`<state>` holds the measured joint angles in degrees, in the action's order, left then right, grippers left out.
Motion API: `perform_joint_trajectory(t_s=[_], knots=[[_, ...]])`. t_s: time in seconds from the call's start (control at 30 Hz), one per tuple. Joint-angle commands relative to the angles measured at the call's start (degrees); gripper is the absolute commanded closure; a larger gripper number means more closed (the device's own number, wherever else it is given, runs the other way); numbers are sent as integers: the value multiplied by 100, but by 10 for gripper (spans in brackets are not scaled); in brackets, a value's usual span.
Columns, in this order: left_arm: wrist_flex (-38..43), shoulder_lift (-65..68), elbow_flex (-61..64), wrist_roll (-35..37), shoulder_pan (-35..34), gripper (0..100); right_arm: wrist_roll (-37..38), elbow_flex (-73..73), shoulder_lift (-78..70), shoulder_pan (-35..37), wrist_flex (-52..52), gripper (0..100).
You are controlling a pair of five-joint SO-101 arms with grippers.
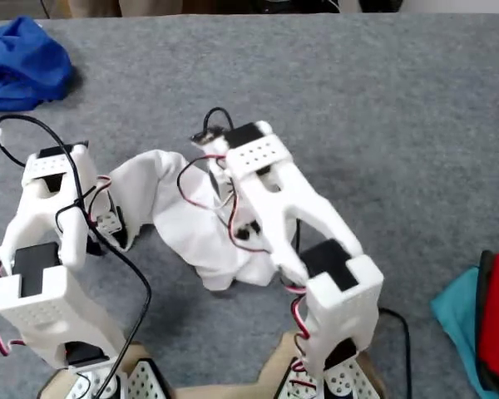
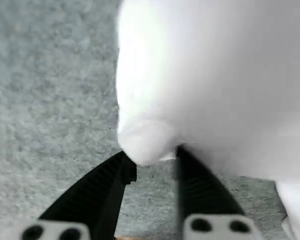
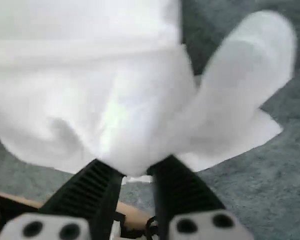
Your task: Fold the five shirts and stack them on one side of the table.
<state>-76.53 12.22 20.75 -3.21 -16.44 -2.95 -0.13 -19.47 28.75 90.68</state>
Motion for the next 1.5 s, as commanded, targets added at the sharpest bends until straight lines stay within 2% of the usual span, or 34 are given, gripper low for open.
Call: perform_joint_trajectory(t_s=[0.0,0.1,0.2,0.4,0.5,0.63,0.87,0.97,1.1,1.27,1.47], knots=[[26,-277,-18,79,141,977,-211,-743,31,-391,176,995],[-123,-295,-281,79,105,981,-211,-1393,224,-593,571,994],[-712,-295,-1029,79,-53,981,-211,-2070,488,-725,879,994],[-2462,-295,-3719,79,-431,981,-211,-3266,1077,-980,1011,994],[-2444,-505,-4422,79,-818,981,-211,-3785,1376,-1103,1011,994],[-2444,-1226,-4255,-26,-1125,981,-211,-4075,1534,-1429,985,994],[-2444,-2730,-2884,-220,-1134,981,-220,-4084,1103,-2158,985,994],[-2435,-3301,-2673,-229,-1116,981,-220,-4127,1068,-2325,976,994],[-2426,-3758,-2796,-229,-870,981,-220,-4620,1068,-2360,791,994],[-2426,-4119,-3156,-211,-519,981,-220,-5780,1059,-2352,88,994],[-2426,-4505,-2971,-237,-501,981,-185,-6571,1024,-2053,-193,994]])
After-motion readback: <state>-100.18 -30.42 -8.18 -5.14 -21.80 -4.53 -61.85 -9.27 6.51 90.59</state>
